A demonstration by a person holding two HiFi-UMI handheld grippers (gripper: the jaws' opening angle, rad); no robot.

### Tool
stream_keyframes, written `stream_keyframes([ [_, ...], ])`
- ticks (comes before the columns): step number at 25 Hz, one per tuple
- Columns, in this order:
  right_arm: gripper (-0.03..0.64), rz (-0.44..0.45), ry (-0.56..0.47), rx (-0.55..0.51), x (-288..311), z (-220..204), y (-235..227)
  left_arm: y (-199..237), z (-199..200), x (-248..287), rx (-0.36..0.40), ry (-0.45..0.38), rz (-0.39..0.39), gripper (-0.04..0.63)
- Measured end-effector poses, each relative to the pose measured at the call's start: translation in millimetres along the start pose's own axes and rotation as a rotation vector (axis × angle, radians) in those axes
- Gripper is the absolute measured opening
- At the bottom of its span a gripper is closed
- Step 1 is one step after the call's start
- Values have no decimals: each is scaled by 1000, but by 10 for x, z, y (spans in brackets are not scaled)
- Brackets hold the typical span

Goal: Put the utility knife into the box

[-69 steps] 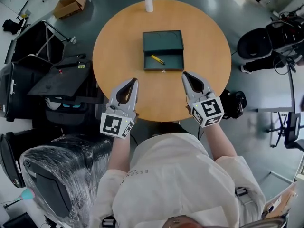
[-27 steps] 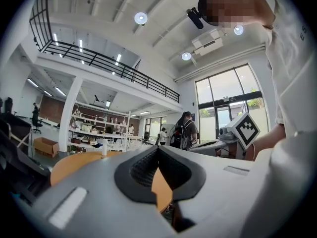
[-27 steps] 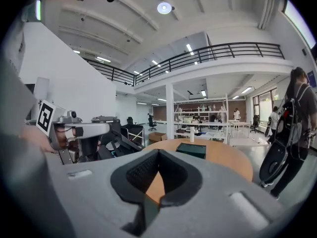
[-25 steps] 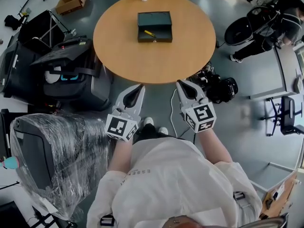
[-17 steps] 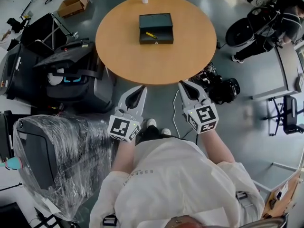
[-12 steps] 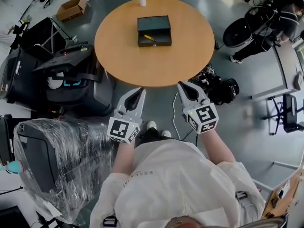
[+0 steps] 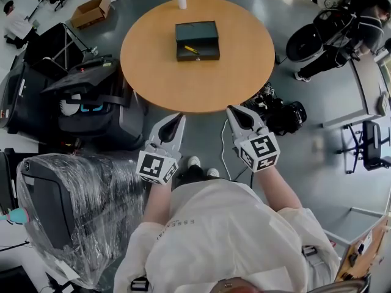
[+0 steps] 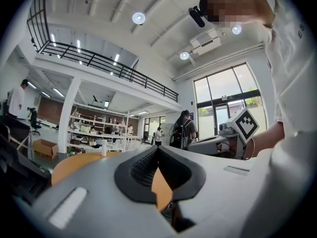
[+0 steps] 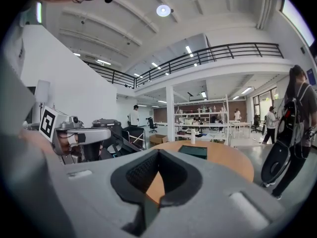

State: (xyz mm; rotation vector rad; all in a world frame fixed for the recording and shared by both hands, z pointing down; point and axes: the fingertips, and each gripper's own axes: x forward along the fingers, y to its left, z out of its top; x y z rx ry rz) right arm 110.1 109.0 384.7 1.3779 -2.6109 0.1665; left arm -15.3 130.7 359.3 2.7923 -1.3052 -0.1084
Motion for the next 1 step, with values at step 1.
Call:
stream_keyframes([
  [1, -8, 0, 2, 8, 9, -11, -5, 8, 0, 8, -1, 1, 1, 12],
])
